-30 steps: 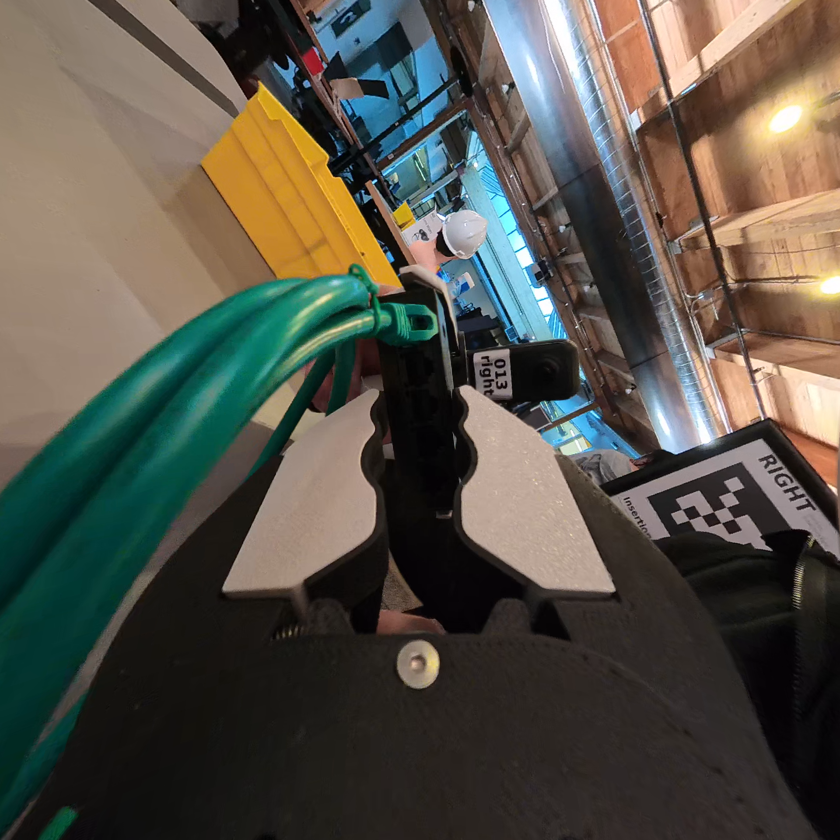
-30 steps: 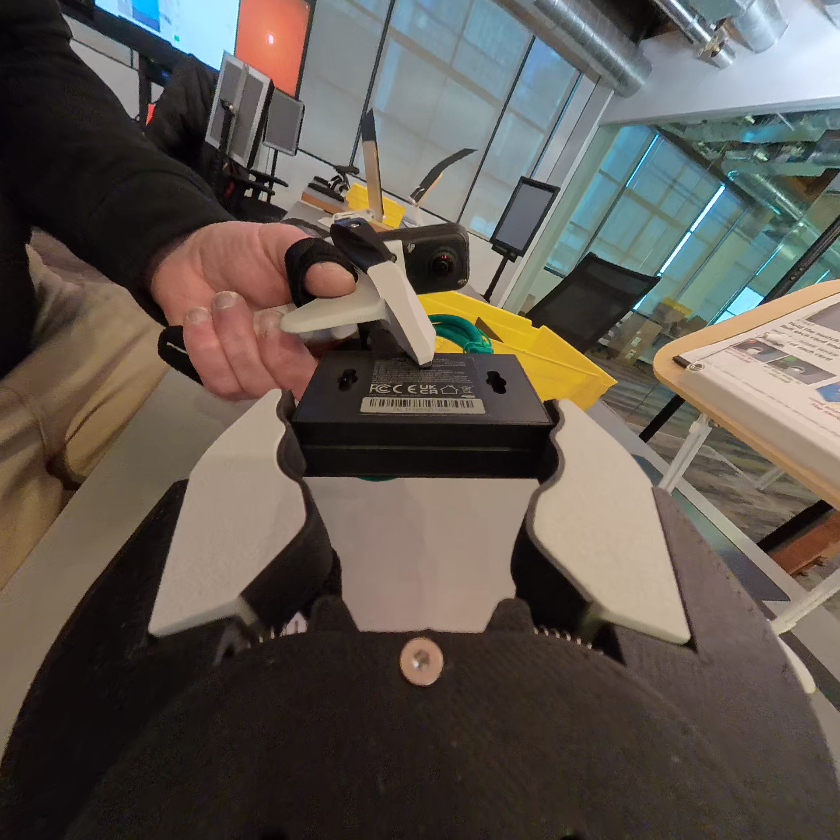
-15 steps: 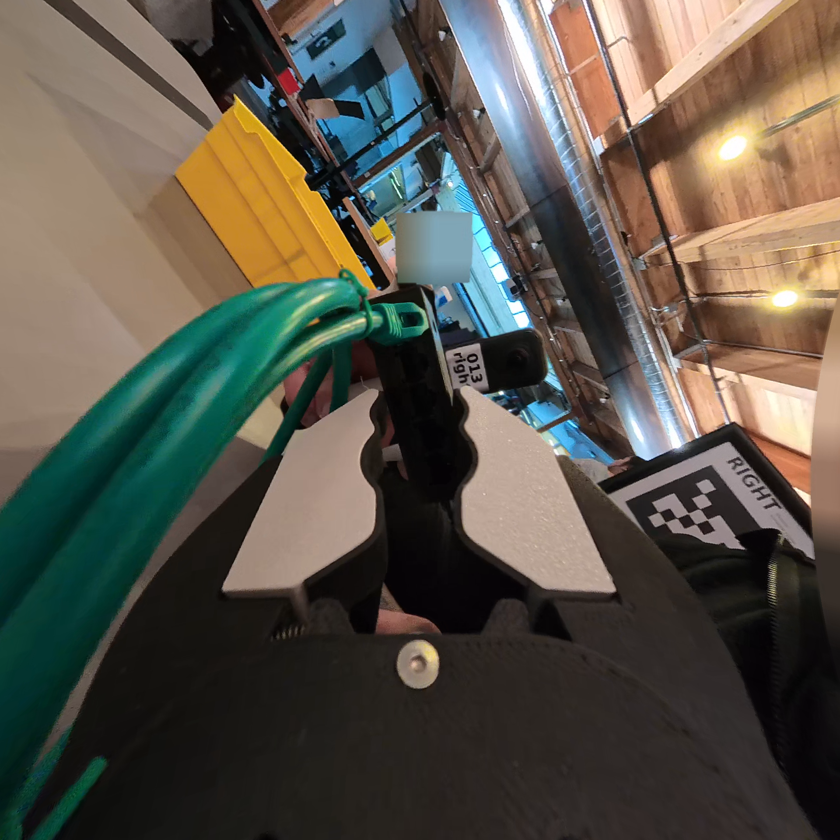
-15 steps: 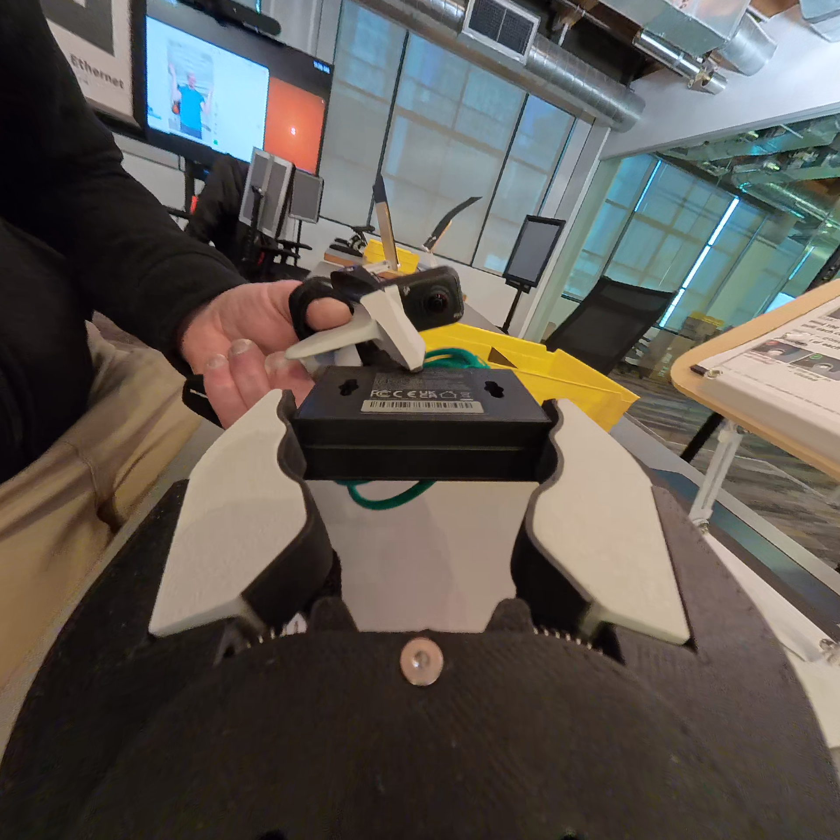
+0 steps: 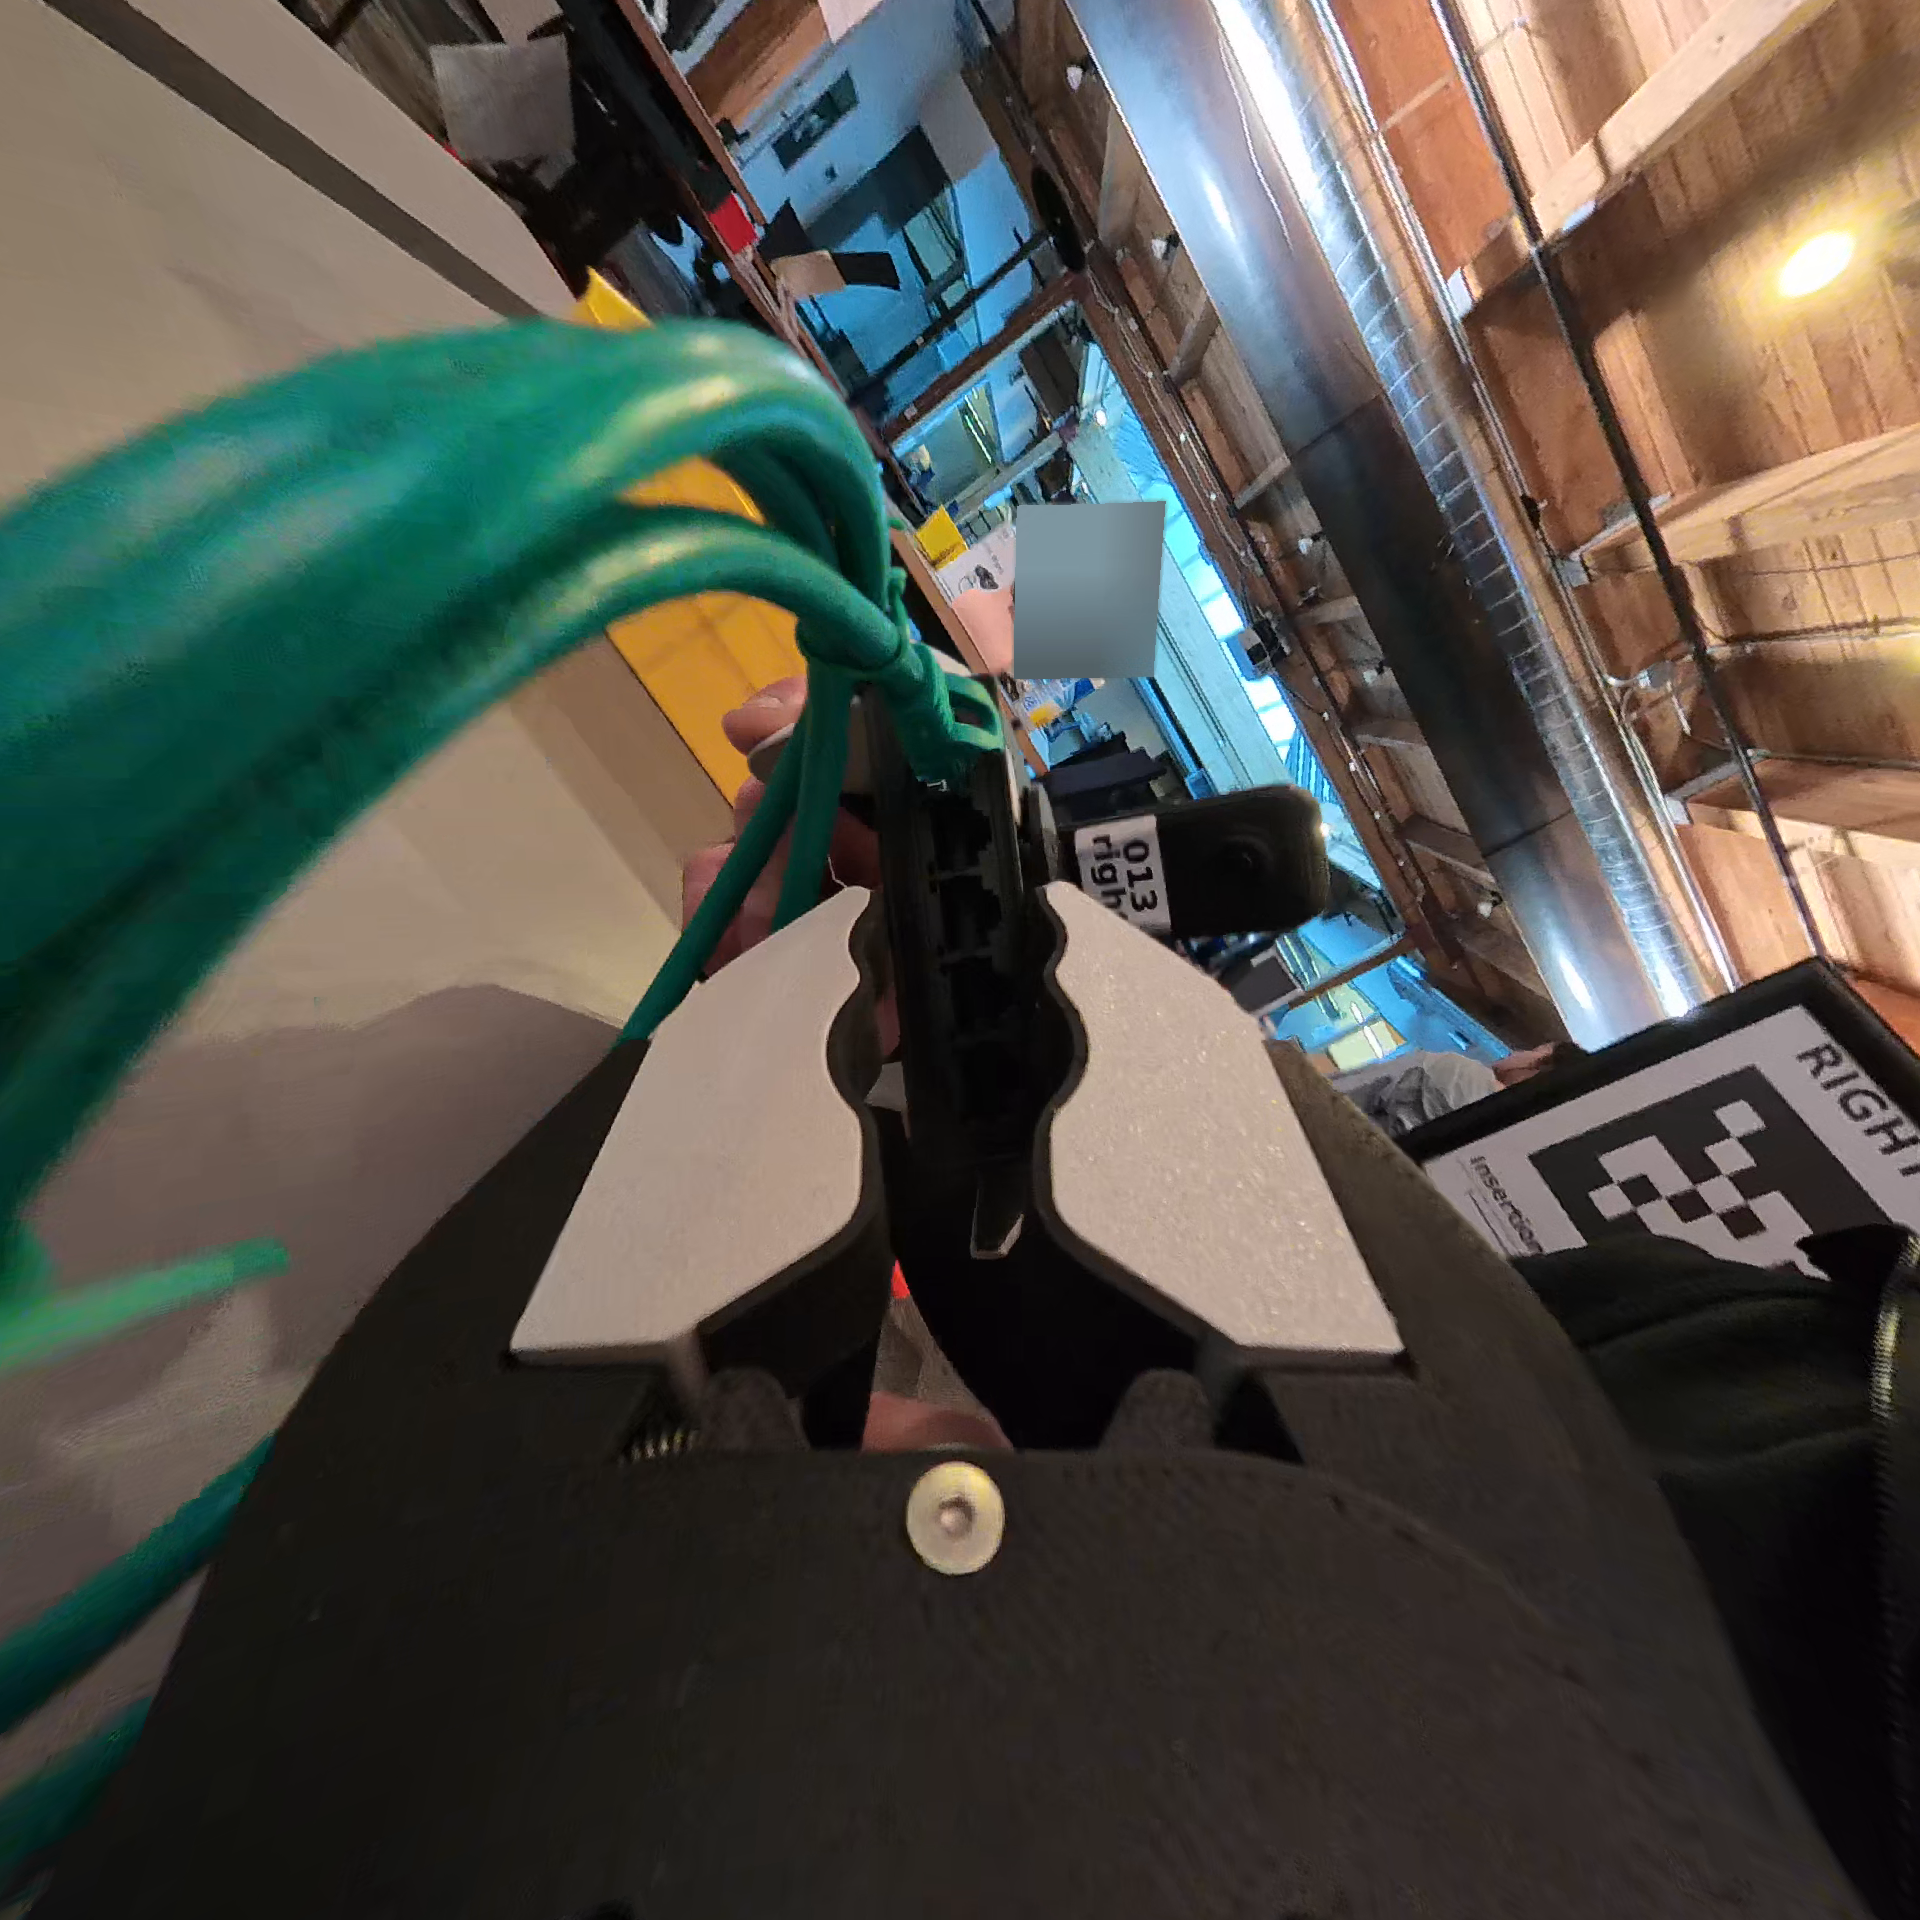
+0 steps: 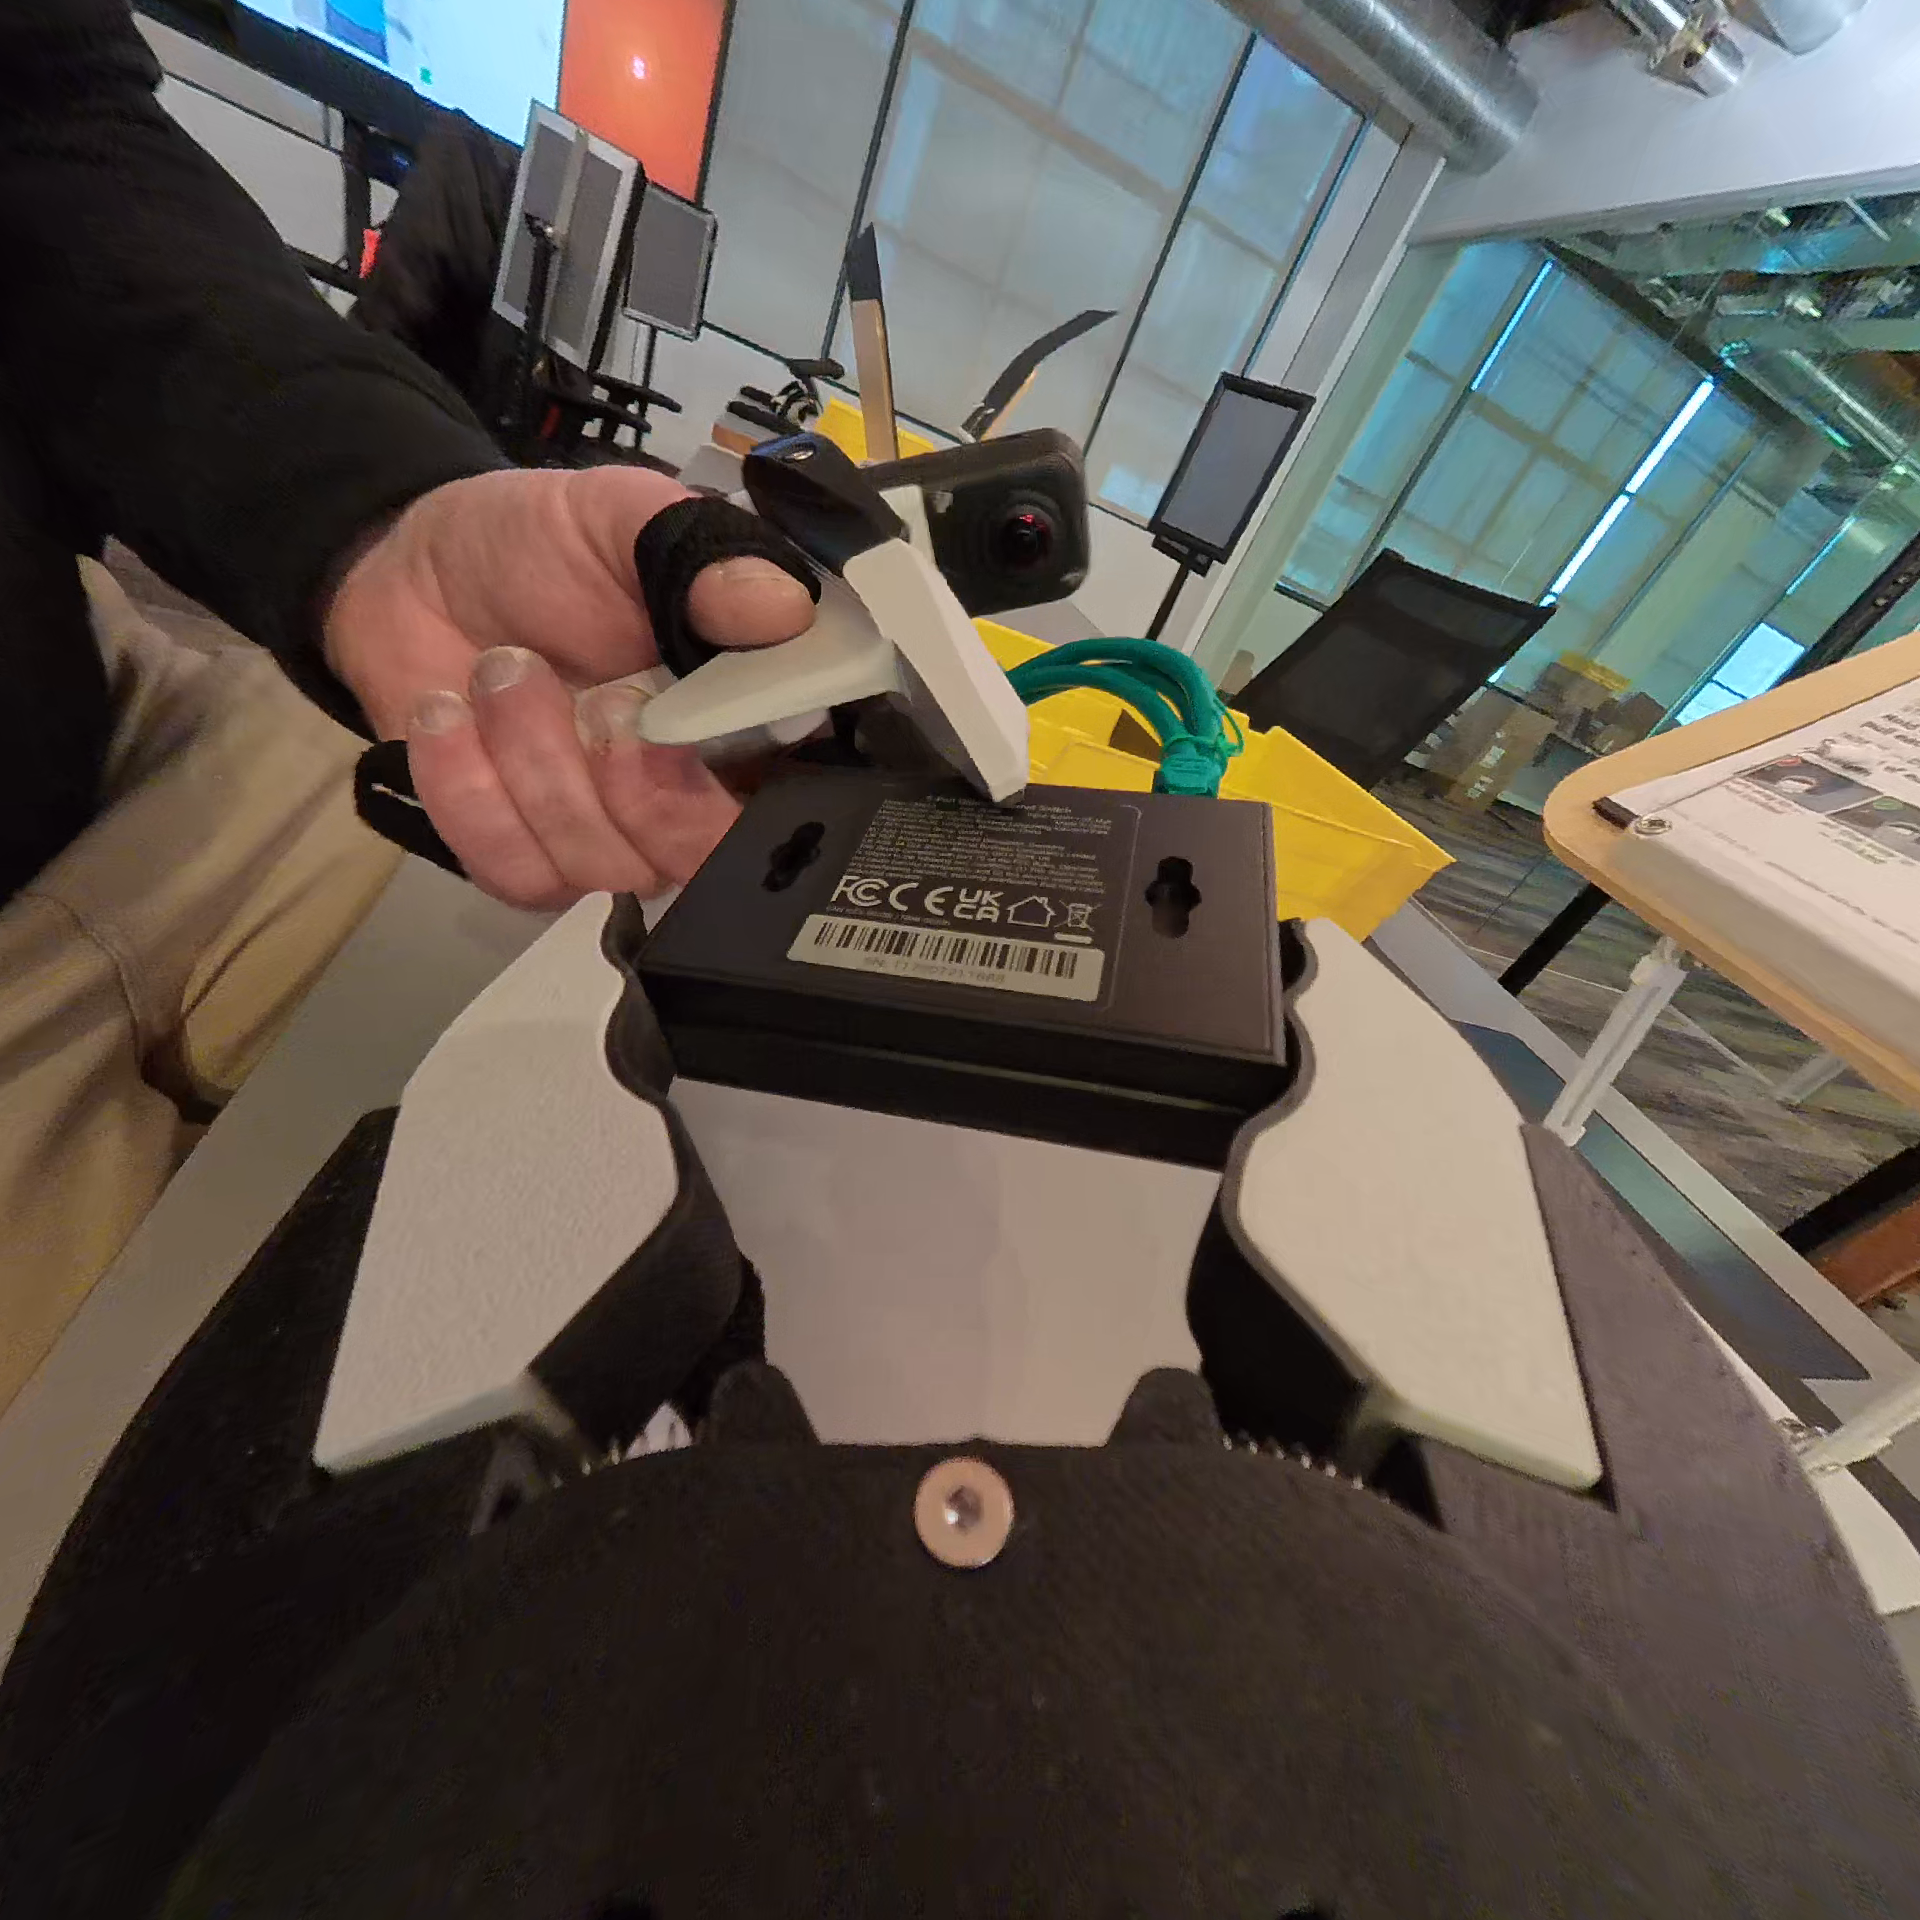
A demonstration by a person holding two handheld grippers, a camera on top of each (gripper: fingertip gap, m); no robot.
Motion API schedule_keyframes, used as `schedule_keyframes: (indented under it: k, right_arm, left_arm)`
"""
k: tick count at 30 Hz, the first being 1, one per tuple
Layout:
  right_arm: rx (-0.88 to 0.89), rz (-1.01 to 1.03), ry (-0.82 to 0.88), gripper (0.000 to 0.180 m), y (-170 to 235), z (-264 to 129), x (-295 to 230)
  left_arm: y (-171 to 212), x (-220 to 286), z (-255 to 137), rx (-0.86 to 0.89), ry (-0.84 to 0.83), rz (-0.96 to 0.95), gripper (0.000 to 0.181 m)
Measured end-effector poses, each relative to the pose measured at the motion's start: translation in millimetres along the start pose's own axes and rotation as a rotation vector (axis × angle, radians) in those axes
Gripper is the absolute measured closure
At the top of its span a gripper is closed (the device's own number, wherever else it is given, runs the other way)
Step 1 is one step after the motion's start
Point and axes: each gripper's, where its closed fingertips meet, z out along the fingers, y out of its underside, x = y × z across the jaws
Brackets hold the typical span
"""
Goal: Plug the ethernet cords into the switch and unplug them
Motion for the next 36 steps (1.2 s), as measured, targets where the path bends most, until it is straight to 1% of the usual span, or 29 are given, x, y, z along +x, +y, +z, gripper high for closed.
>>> schedule_keyframes:
  k: [2,5,11,15,18,20,22,24,26,29,32,35,36]
  right_arm:
    - [0.006,-0.031,0.035,0.068,-1.0,2.0,1.9]
    - [0.011,-0.045,0.037,0.069,-4.3,1.1,1.9]
    - [0.109,0.081,-0.023,0.070,-17.3,-4.1,1.8]
    - [0.155,0.128,-0.045,0.070,-22.8,-7.6,2.1]
    - [0.162,0.142,-0.052,0.070,-23.8,-7.8,1.9]
    - [0.172,0.150,-0.057,0.070,-25.3,-8.7,1.8]
    - [0.181,0.161,-0.063,0.070,-26.3,-9.5,2.2]
    - [0.176,0.156,-0.070,0.071,-26.1,-8.6,0.7]
    - [0.192,0.165,-0.088,0.071,-28.5,-10.2,-0.9]
    - [0.178,0.154,-0.108,0.071,-27.3,-6.8,-6.4]
    - [0.204,0.159,-0.127,0.071,-31.5,-7.9,-8.8]
    - [0.234,0.169,-0.158,0.071,-36.4,-9.9,-12.4]
    - [0.226,0.168,-0.167,0.071,-35.0,-8.8,-13.8]
  left_arm:
    - [-2.1,0.5,-1.1,0.025,-0.002,0.001,0.156]
    - [-2.0,3.4,-1.0,0.016,0.006,0.014,0.157]
    - [-1.3,5.2,0.1,0.025,0.023,0.005,0.153]
    - [-0.8,9.8,1.1,0.034,0.065,-0.016,0.153]
    - [-0.7,9.9,-0.1,0.042,0.084,-0.034,0.145]
    - [3.0,7.6,-0.5,0.030,0.074,-0.037,0.137]
    - [6.8,7.5,-1.2,0.026,0.088,-0.049,0.142]
    - [13.3,6.1,3.7,-0.005,0.093,-0.066,0.136]
    - [17.0,4.5,6.4,-0.027,0.134,-0.113,0.133]
    - [27.2,0.2,9.9,-0.055,0.150,-0.162,0.133]
    - [31.8,1.6,12.7,-0.062,0.180,-0.198,0.129]
    - [37.7,11.6,16.8,-0.118,0.251,-0.192,0.127]
    - [39.4,16.5,17.9,-0.129,0.286,-0.203,0.134]
